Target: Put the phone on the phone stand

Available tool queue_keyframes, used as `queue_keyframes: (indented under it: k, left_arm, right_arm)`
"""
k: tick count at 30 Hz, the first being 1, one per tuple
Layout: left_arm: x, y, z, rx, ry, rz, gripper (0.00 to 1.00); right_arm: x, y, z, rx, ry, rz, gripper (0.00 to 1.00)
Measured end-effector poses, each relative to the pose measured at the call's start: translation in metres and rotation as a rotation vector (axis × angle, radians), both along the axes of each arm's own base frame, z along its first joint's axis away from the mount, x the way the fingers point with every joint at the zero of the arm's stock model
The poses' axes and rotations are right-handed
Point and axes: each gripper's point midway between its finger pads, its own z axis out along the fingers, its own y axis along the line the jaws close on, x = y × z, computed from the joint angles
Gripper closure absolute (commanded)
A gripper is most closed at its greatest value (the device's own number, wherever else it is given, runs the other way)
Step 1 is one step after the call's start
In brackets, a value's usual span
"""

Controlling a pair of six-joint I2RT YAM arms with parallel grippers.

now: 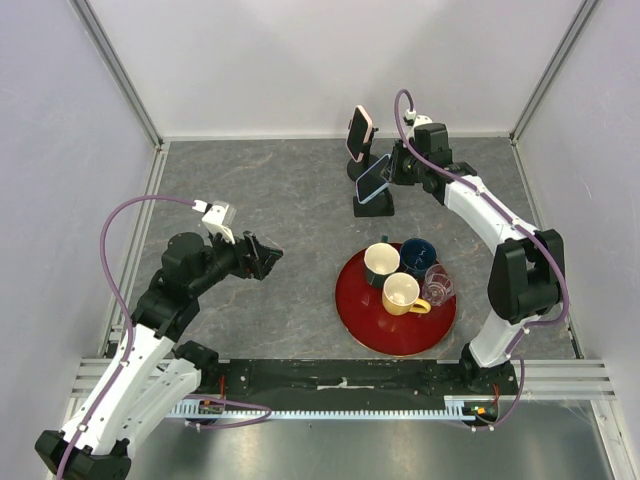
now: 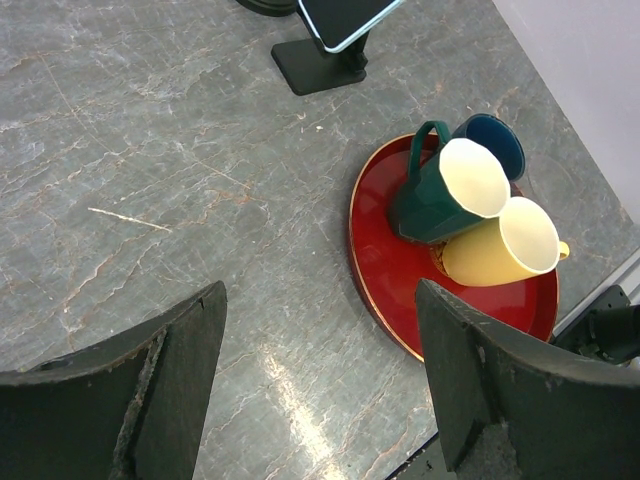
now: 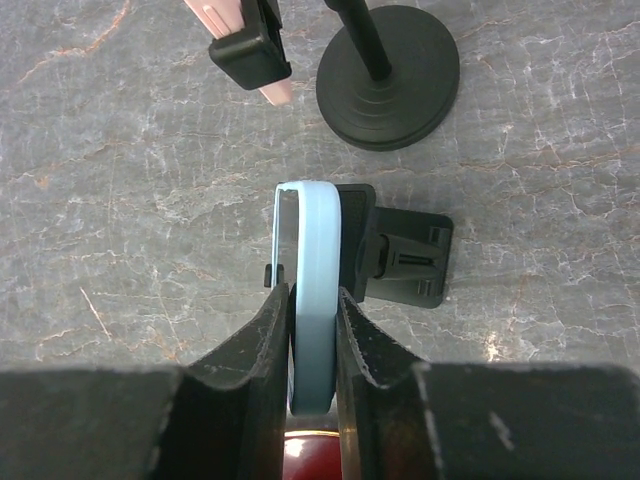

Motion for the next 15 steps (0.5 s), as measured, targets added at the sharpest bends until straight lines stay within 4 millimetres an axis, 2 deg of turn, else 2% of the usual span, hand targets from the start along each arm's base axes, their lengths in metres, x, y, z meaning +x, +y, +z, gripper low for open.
queue_keyframes:
  k: [5,6,8,9,15]
  left_arm:
    - [0.000,0.000,0.000,0.000,0.000,0.000,0.19]
    - [0.000,0.000,0.000,0.000,0.000,0.000,0.19]
    - [0.000,0.000,0.000,0.000,0.000,0.000,0.19]
    - [0.000,0.000,0.000,0.000,0.000,0.001,0.19]
    - [0.001,0.001,-0.001,0.000,0.002,0.005,0.19]
  right_arm:
    - [0.001,-0.004,-0.004,-0.020,-0.002,-0.009,0.64]
    - [0.001,-0.006,-0.004,-0.026,-0.003,-0.013,0.57]
    - [0.001,-0.009,-0.007,-0.044,0.001,-0.017,0.50]
    - [-0.001,-0.012,-0.010,-0.056,0.009,-0.020,0.43]
    - [-0.010,-0.018,-0.024,-0.082,0.061,-0.017,0.21]
